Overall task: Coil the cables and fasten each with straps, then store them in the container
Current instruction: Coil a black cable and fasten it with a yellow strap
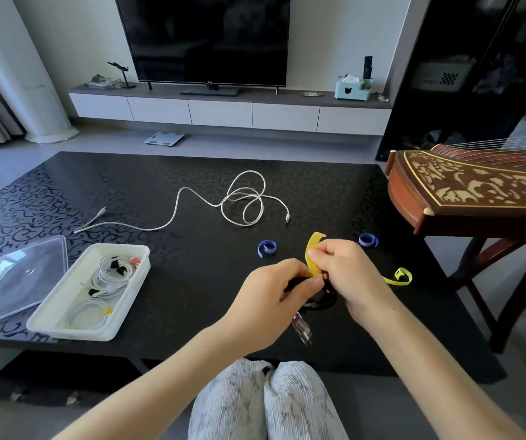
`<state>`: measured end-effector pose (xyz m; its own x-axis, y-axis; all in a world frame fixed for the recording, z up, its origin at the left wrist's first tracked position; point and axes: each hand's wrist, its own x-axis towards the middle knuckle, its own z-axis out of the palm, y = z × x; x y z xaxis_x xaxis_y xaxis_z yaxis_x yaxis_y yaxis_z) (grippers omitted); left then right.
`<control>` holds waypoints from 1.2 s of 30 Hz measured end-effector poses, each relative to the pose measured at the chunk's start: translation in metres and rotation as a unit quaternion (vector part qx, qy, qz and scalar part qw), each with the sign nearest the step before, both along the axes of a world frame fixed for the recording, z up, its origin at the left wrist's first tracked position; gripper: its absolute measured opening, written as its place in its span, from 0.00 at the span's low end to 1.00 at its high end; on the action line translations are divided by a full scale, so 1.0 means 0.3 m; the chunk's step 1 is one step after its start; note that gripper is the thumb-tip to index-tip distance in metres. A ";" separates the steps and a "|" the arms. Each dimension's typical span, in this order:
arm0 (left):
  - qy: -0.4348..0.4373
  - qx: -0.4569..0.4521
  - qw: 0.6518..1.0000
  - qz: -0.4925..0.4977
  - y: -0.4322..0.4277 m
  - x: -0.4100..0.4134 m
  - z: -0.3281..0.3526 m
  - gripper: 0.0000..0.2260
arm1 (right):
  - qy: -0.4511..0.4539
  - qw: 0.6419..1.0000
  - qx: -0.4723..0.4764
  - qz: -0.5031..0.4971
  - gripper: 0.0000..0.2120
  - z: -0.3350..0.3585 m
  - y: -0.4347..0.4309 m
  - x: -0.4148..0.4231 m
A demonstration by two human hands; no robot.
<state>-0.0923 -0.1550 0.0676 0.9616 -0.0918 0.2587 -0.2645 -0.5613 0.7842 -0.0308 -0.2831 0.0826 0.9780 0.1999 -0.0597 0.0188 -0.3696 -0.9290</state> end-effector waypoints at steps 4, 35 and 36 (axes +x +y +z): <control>-0.036 0.052 0.998 -0.009 0.006 0.001 -0.004 0.09 | -0.014 0.999 0.040 0.011 0.10 0.052 -0.028 0.008; 0.250 -0.349 0.903 -0.012 0.015 0.061 0.174 0.18 | -0.479 0.877 0.014 0.016 0.06 0.093 -0.062 -0.044; 0.277 -0.367 0.888 -0.012 0.012 0.066 0.177 0.17 | -0.490 0.871 0.015 0.019 0.07 0.089 -0.060 -0.048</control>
